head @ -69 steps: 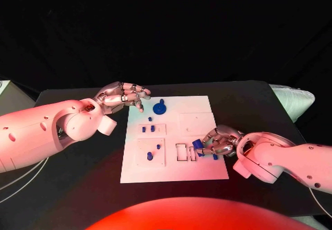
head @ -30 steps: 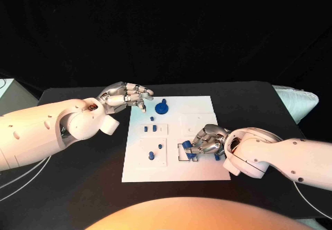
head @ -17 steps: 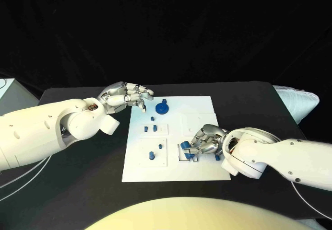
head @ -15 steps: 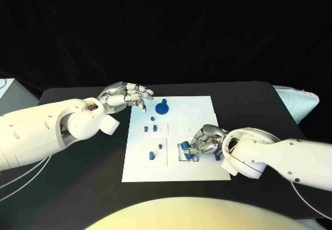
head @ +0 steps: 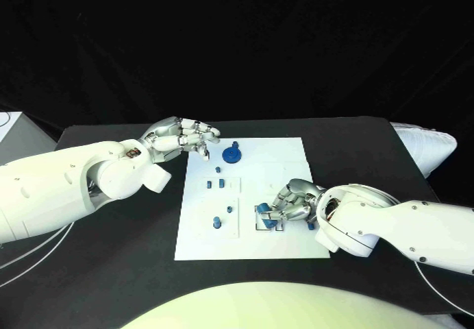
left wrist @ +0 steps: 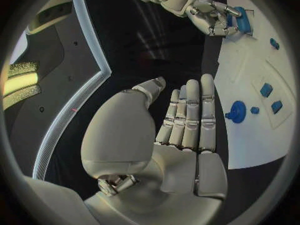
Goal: Assemble the parts on the task board
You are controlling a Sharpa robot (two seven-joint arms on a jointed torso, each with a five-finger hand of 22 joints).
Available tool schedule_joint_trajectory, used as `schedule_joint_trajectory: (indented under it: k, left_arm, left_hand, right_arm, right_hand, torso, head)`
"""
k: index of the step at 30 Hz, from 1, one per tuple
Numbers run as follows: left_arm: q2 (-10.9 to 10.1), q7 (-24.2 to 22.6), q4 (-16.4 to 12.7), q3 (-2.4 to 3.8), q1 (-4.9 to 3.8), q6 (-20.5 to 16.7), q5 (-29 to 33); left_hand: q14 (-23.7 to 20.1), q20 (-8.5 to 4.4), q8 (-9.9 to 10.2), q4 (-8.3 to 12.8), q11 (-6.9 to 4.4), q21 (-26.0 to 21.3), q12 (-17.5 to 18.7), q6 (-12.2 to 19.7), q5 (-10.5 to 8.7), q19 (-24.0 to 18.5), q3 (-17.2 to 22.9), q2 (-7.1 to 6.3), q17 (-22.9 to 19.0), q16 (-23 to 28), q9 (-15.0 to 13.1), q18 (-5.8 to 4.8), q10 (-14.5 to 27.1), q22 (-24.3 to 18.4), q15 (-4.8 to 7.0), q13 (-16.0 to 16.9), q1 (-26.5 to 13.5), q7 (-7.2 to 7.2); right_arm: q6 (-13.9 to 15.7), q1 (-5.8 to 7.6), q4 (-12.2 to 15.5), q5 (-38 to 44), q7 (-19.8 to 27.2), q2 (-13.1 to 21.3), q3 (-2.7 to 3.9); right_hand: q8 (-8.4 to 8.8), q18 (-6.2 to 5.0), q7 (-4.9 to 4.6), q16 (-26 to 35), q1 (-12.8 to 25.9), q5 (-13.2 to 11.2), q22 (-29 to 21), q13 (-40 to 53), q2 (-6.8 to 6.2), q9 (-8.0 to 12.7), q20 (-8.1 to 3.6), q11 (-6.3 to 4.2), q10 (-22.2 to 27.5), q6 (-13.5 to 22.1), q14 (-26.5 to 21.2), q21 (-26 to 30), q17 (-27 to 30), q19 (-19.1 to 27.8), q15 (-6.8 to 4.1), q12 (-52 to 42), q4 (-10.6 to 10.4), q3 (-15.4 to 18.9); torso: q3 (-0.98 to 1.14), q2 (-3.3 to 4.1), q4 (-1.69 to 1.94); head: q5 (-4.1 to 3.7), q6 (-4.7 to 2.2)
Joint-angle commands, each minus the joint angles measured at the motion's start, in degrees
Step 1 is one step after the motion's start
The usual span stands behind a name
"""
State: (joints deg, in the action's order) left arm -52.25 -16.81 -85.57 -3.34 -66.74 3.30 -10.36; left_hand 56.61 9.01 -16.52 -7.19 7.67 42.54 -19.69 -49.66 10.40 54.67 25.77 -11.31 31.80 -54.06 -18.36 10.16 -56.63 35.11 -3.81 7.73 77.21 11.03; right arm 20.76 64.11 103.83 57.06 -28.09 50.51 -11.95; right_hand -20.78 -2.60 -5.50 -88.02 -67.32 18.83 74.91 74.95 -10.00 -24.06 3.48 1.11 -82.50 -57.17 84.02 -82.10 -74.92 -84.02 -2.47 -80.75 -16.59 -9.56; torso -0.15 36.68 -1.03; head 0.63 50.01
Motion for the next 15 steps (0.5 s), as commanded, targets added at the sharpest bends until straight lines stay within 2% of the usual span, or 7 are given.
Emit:
schedule_joint_trajectory:
  k: [1, 6, 7, 9, 10, 11, 15]
  left_arm:
    - [0.0, -0.4, -0.1, 0.01, 0.02, 1.2, -0.1]
    - [0.0, -0.4, -0.1, 0.01, 0.02, 1.2, -0.1]
    - [0.0, -0.4, -0.1, 0.01, 0.02, 1.2, -0.1]
    - [0.0, -0.4, -0.1, 0.01, 0.02, 1.2, -0.1]
    - [0.0, -0.4, -0.1, 0.01, 0.02, 1.2, -0.1]
    - [0.0, -0.4, -0.1, 0.01, 0.02, 1.2, -0.1]
    - [0.0, -0.4, -0.1, 0.01, 0.02, 1.2, -0.1]
  left_hand:
    - [-0.2, 0.30, 0.0, -0.4, 0.04, -0.3, 0.2, -0.1, -0.19, -0.3, 0.0, 0.27, -0.1, 0.3, -0.1, 0.27, 0.3, -0.1, -0.08, 0.1, -0.4, 0.15]
    - [-0.2, 0.30, 0.0, -0.4, 0.04, -0.3, 0.2, -0.1, -0.19, -0.3, 0.0, 0.27, -0.1, 0.3, -0.1, 0.27, 0.3, -0.1, -0.08, 0.1, -0.4, 0.15]
    - [-0.2, 0.30, 0.0, -0.4, 0.04, -0.3, 0.2, -0.1, -0.19, -0.3, 0.0, 0.27, -0.1, 0.3, -0.1, 0.27, 0.3, -0.1, -0.08, 0.1, -0.4, 0.15]
    - [-0.2, 0.30, 0.0, -0.4, 0.04, -0.3, 0.2, -0.1, -0.19, -0.3, 0.0, 0.27, -0.1, 0.3, -0.1, 0.27, 0.3, -0.1, -0.08, 0.1, -0.4, 0.15]
    - [-0.2, 0.30, 0.0, -0.4, 0.04, -0.3, 0.2, -0.1, -0.19, -0.3, 0.0, 0.27, -0.1, 0.3, -0.1, 0.27, 0.3, -0.1, -0.08, 0.1, -0.4, 0.15]
    - [-0.2, 0.30, 0.0, -0.4, 0.04, -0.3, 0.2, -0.1, -0.19, -0.3, 0.0, 0.27, -0.1, 0.3, -0.1, 0.27, 0.3, -0.1, -0.08, 0.1, -0.4, 0.15]
    - [-0.2, 0.30, 0.0, -0.4, 0.04, -0.3, 0.2, -0.1, -0.19, -0.3, 0.0, 0.27, -0.1, 0.3, -0.1, 0.27, 0.3, -0.1, -0.08, 0.1, -0.4, 0.15]
  right_arm:
    - [1.0, -0.07, -0.2, 1.3, -0.2, -0.1, 0.00]
    - [1.7, -0.19, -0.4, 2.0, 0.1, -0.3, 0.00]
    - [1.8, -0.21, -0.4, 2.2, 0.2, -0.3, 0.00]
    - [1.9, -0.24, -0.4, 2.5, 0.5, -0.3, 0.00]
    - [2.0, -0.25, -0.4, 2.6, 0.6, -0.3, 0.00]
    - [2.0, -0.26, -0.4, 2.8, 0.7, -0.3, 0.00]
    - [1.9, -0.30, -0.3, 3.2, 1.1, -0.2, 0.00]
  right_hand:
    - [-0.40, 0.79, 0.11, 0.2, 1.0, -1.5, 11.1, 5.6, -0.03, -0.1, -0.39, -0.10, 0.0, 0.4, 4.9, 0.3, -10.6, -3.4, -0.44, 0.4, -0.1, 0.9]
    - [-1.09, 0.67, 0.14, 0.5, 3.1, -4.1, 10.8, 5.3, 0.33, -0.4, -0.40, -0.11, 0.4, 0.8, 4.8, 1.0, -10.2, -3.2, -0.44, 1.0, -0.1, 3.8]
    - [-1.35, 0.66, 0.14, 0.5, 3.7, -6.0, 10.8, 5.2, 0.79, -0.5, -0.39, -0.12, 0.5, 0.9, 4.8, 1.1, -10.2, -3.2, -0.45, 1.1, -0.1, 5.1]
    - [-1.68, 0.63, 0.15, 0.6, 4.0, -7.6, 10.8, 5.3, 1.48, -0.6, -0.39, -0.10, 0.5, 1.2, 4.8, 1.3, -10.1, -3.1, -0.44, 1.2, -0.2, 7.0]
    - [-1.98, 0.61, 0.15, 0.6, 4.4, -9.7, 10.7, 5.3, 2.08, -0.7, -0.40, -0.08, 0.6, 1.4, 4.8, 1.4, -10.1, -3.1, -0.42, 1.3, -0.2, 9.2]
    - [-2.16, 0.61, 0.08, 0.7, 4.5, -10.5, 10.8, 5.2, 2.43, -0.8, -0.37, -0.12, 0.6, 1.5, 4.8, 1.4, -10.0, -3.1, -0.42, 1.4, -0.2, 10.6]
    - [-2.42, 0.56, 0.09, 0.8, 4.8, -11.4, 10.7, 5.2, 2.89, -0.8, -0.36, -0.07, 0.7, 1.7, 4.7, 1.7, -9.9, -3.1, -0.40, 1.6, -0.3, 12.8]
  torso:
    - [-0.01, -0.02, -0.01]
    - [0.00, 0.00, -0.02]
    - [0.01, 0.00, -0.02]
    - [0.02, 0.00, -0.02]
    - [0.02, 0.01, -0.02]
    - [0.01, 0.00, -0.02]
    - [0.00, -0.03, -0.03]
  head:
    - [0.04, -0.01]
    - [0.08, -0.01]
    - [0.07, -0.01]
    - [0.07, -0.01]
    - [0.05, -0.01]
    - [0.04, -0.01]
    - [0.05, -0.01]
